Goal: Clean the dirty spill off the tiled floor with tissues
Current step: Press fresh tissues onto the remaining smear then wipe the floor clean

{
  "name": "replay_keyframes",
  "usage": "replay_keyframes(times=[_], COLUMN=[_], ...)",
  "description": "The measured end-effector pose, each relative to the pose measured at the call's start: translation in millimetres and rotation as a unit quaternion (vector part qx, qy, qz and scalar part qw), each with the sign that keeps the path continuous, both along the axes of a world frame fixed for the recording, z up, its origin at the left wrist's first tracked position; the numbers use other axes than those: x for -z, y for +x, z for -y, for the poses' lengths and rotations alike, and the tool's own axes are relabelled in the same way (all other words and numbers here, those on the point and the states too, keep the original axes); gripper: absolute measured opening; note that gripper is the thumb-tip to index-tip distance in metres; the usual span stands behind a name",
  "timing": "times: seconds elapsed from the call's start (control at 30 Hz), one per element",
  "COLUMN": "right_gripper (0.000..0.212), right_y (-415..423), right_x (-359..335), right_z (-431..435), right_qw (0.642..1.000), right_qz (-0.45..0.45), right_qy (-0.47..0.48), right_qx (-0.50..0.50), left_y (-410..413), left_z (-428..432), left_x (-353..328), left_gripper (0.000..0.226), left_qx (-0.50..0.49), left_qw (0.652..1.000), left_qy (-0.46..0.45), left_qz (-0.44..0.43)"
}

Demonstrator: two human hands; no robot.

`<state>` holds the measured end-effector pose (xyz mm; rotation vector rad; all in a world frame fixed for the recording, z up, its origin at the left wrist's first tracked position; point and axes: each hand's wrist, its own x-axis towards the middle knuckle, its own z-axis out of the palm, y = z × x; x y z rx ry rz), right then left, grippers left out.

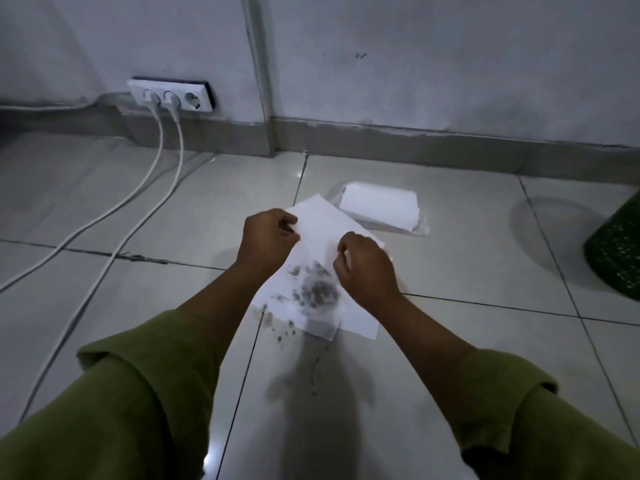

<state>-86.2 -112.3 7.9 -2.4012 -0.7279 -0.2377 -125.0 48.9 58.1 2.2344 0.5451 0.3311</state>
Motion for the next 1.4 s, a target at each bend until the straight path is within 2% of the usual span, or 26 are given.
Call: replay_keyframes(times=[0.1, 0.17, 0.23, 0.3, 0.4, 0.5, 0.6, 0.67, 0.73, 0.8, 0.97, 1.07, 1.17, 1.27, 1.4], right_gripper=[0.067, 0.084, 0.074, 0.064, 0.058, 0.049, 0.073, 0.062, 0.052, 0.057, 0.086, 0.082, 0.078, 0.078, 0.072], right_y=[-26.4, -39.1, -45.6, -47.9, -55.0, -66.9, -73.2, -69.6, -61.8, -49.2, -25.6, -23.8, -25.0, -23.6, -18.0], right_x=[15.0, 28.8, 39.7, 44.4, 52.4, 61.7, 64.8, 70.4, 79.8, 85.1, 113.9, 135.7, 136.3, 130.1, 131.6], right_z=[-9.6, -18.1, -24.3, -25.0, -19.8, -12.5, -7.9, -10.3, -15.9, -22.9, -23.6, -17.2, -16.6, -20.6, -22.3], right_qw=[0.992, 0.977, 0.959, 0.948, 0.943, 0.941, 0.949, 0.967, 0.979, 0.979, 0.968, 0.963, 0.964, 0.970, 0.968], right_qz=[-0.112, -0.146, -0.144, -0.143, -0.138, -0.131, -0.147, -0.135, -0.088, -0.105, -0.104, -0.105, -0.101, -0.096, -0.089], right_qy=[-0.056, -0.153, -0.238, -0.281, -0.298, -0.296, -0.255, -0.205, -0.184, -0.173, -0.222, -0.244, -0.240, -0.219, -0.224], right_qx=[-0.022, -0.039, -0.052, -0.050, -0.062, -0.103, -0.112, -0.071, -0.030, -0.010, -0.048, -0.051, -0.051, -0.049, -0.065], left_y=[-17.4, -27.7, -36.3, -44.7, -57.2, -63.9, -61.6, -57.2, -53.1, -47.9, -37.4, -38.6, -41.8, -38.6, -32.5], left_z=[-1.3, -2.8, -7.7, -12.7, -20.9, -25.3, -22.0, -20.6, -16.8, -12.9, -11.0, -18.3, -21.3, -16.5, -16.9], left_x=[14.5, 25.3, 35.8, 45.7, 62.0, 76.3, 83.2, 89.2, 95.7, 105.3, 143.4, 170.6, 178.0, 170.3, 175.4], left_gripper=[0.026, 0.028, 0.030, 0.030, 0.021, 0.020, 0.031, 0.033, 0.035, 0.047, 0.072, 0.086, 0.075, 0.062, 0.060], left_qx=[-0.017, -0.016, -0.013, -0.007, 0.018, 0.065, 0.091, 0.083, 0.086, 0.116, 0.240, 0.272, 0.266, 0.247, 0.264], left_qw=[0.998, 0.995, 0.992, 0.990, 0.988, 0.974, 0.941, 0.944, 0.958, 0.958, 0.919, 0.914, 0.910, 0.925, 0.913], left_qy=[-0.033, -0.060, -0.071, -0.065, -0.040, 0.051, 0.171, 0.205, 0.196, 0.190, 0.222, 0.241, 0.285, 0.263, 0.288], left_qz=[-0.056, -0.082, -0.100, -0.123, -0.147, -0.212, -0.277, -0.245, -0.192, -0.179, -0.218, -0.181, -0.143, -0.119, -0.115])
